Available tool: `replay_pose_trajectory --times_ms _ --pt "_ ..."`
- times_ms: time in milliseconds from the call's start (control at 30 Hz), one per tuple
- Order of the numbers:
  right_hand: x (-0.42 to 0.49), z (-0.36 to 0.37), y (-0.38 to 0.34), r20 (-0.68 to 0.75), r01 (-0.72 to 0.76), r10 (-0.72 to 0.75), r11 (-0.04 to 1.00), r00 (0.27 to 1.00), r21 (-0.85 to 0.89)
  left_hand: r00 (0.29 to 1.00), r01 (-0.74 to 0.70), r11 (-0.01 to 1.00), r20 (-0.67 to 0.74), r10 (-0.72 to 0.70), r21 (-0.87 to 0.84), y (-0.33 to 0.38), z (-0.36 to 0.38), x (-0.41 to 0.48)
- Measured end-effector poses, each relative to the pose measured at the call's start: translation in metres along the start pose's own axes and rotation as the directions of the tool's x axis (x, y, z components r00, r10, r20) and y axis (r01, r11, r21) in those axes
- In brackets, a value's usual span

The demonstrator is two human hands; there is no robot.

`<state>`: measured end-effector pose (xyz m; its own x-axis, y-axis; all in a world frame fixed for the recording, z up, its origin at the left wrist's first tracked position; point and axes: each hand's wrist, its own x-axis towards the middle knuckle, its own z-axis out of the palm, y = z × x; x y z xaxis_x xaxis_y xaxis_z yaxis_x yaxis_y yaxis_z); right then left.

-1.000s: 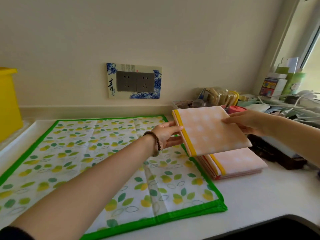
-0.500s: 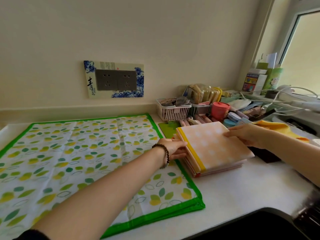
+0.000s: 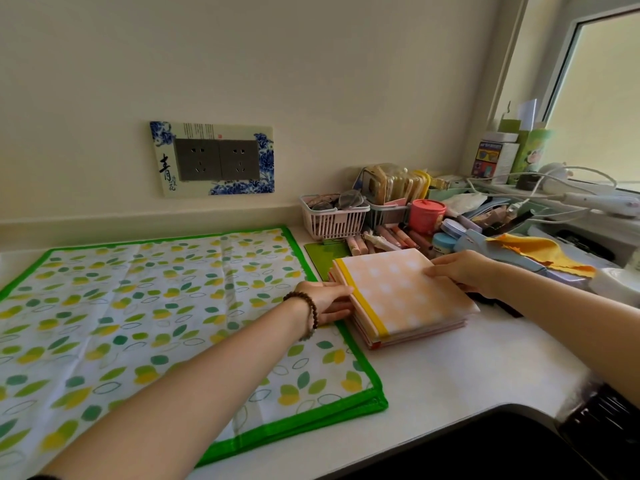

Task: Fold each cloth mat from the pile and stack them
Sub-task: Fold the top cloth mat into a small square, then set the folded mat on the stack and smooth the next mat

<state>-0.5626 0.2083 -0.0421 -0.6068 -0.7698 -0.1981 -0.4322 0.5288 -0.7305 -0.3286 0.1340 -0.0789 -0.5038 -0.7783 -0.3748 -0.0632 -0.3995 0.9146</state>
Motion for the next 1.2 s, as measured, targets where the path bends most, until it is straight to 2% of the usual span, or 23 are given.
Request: replay_pose_trajectory --times_ms 233,333,367,467,567,733,900,1067,1200 --pt "0.001 0.0 -0.003 -0.013 0.061 -0.062 0.998 0.998 -0.033 0.999 -0.016 1.0 -0.031 0.016 -0.005 0.0 -0.005 -0.005" --pt "-0.014 -0.002 -0.022 0.051 0.237 -0.231 0.939 0.971 -0.25 0.998 -0.045 0.999 -0.036 0.046 0.02 0.001 -0.014 -0.01" --pt "-0.021 -0.002 -0.031 0.064 0.307 -0.301 0.911 0.951 -0.274 0.997 -0.064 0.997 -0.033 0.065 0.039 0.001 -0.019 -0.013" --pt "-0.042 0.006 -0.055 0.1 0.469 -0.46 0.849 0.883 -0.241 0.989 -0.143 0.977 -0.018 0.147 0.16 0.003 -0.039 -0.023" --pt "-0.064 0.028 -0.078 0.202 0.549 -0.516 0.817 0.833 -0.178 0.974 -0.222 0.932 0.025 0.225 0.285 0.005 -0.068 -0.039" --pt "-0.098 0.091 -0.101 0.351 0.632 -0.585 0.774 0.731 -0.027 0.939 -0.311 0.812 0.028 0.342 0.494 0.003 -0.124 -0.069" --pt "-0.127 0.158 -0.095 0.476 0.705 -0.596 0.705 0.646 -0.074 0.944 -0.25 0.685 0.015 0.33 0.684 -0.018 -0.192 -0.109" --pt "-0.154 0.205 -0.088 0.517 0.679 -0.583 0.734 0.627 0.006 0.959 -0.177 0.541 0.021 0.282 0.823 -0.04 -0.249 -0.148" --pt "-0.171 0.227 -0.091 0.53 0.686 -0.594 0.727 0.605 0.031 0.964 -0.189 0.427 0.084 0.254 0.884 -0.05 -0.276 -0.171"
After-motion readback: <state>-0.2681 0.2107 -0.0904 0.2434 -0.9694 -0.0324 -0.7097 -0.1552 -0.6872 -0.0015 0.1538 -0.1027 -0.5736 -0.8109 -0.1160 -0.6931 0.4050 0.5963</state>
